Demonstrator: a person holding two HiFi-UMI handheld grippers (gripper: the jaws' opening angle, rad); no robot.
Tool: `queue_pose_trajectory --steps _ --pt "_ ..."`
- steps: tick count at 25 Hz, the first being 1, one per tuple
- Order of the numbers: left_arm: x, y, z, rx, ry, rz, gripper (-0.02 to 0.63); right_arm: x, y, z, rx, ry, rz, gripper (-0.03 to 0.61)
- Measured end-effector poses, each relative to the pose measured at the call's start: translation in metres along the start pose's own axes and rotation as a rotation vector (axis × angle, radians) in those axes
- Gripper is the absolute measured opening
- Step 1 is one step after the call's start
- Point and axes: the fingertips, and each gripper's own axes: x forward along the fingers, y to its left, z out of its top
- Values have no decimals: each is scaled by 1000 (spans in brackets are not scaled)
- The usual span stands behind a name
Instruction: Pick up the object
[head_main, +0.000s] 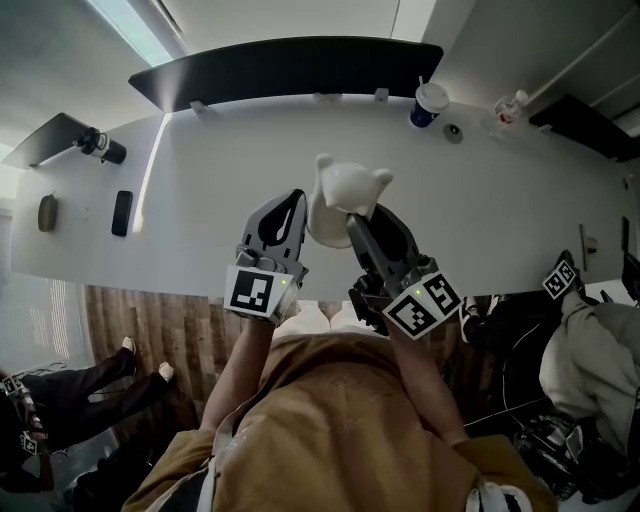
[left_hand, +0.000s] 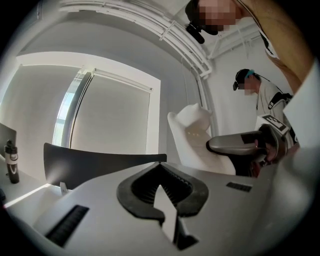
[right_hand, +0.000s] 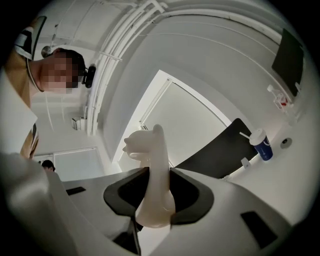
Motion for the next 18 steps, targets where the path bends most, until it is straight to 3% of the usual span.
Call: queue_pose_trajectory --steps 6,14,18 --pt "-6 -2 9 -14 -33 -15 6 0 15 -7 -169 64 14 137" --pt "-13 1 4 -34 -24 -4 6 0 22 -13 -217 96 46 137" --pt "-14 3 6 -38 -29 7 6 2 28 -13 -295 109 54 137"
